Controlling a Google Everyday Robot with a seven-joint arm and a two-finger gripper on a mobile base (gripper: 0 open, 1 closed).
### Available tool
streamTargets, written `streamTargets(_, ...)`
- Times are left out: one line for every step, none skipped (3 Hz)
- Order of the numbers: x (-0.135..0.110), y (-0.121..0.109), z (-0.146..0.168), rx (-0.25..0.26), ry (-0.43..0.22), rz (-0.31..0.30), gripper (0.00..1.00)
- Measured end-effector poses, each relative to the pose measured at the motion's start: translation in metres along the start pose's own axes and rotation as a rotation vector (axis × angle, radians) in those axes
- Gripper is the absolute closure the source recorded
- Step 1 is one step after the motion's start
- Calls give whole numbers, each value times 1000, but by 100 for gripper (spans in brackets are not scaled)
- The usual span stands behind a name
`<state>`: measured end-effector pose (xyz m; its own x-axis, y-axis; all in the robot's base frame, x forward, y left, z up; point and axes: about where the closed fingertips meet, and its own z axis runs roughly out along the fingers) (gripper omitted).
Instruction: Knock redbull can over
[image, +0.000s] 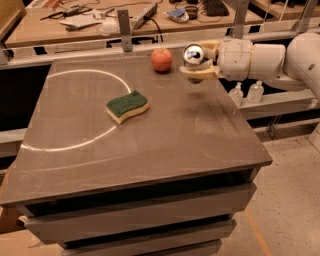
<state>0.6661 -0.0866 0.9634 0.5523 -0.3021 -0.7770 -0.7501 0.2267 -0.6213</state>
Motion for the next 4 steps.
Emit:
streamTargets(26, 19, 7, -167, -6, -122, 100)
streamTargets(31, 46, 4, -323, -34, -212, 100)
streamTargets(21, 56, -4, -391, -46, -324, 100)
streamTargets(9, 63, -5, -456, -45, -448, 100)
